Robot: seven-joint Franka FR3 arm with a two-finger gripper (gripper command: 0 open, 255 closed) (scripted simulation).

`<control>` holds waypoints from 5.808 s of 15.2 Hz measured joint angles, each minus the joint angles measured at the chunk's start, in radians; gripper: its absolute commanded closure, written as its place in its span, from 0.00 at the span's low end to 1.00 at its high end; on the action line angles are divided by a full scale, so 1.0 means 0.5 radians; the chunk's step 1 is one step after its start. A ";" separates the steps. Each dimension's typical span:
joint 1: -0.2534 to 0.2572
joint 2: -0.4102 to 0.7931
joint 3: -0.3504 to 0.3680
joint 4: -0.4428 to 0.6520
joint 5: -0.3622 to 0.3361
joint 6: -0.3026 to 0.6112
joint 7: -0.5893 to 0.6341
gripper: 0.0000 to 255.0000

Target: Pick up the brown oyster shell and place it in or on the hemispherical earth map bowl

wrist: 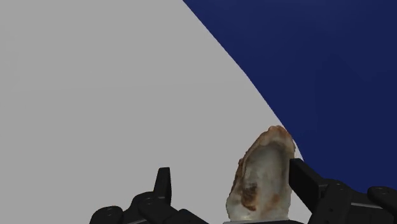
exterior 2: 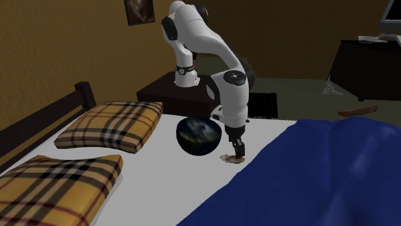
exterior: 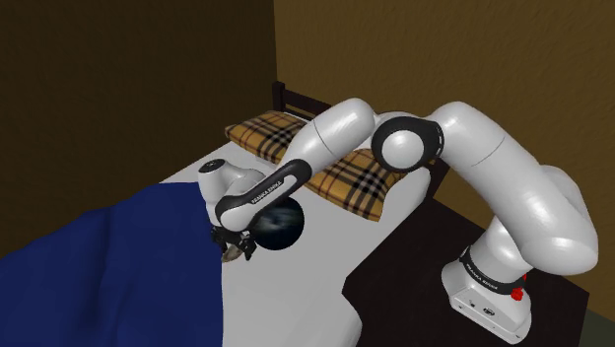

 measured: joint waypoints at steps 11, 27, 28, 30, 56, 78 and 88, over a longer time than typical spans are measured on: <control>0.039 0.130 -0.030 0.068 -0.019 0.081 0.014 0.00; 0.032 0.066 -0.020 0.042 -0.006 0.060 0.018 1.00; 0.025 0.042 -0.015 0.015 -0.003 0.055 0.020 1.00; 0.014 0.000 -0.006 -0.024 0.003 0.034 0.023 1.00; -0.076 -0.463 0.119 -0.122 0.111 -0.336 0.044 1.00; -0.682 -1.163 0.196 -1.046 0.315 -0.142 -0.384 1.00; -0.729 -1.112 0.151 -1.217 0.278 0.067 -0.439 1.00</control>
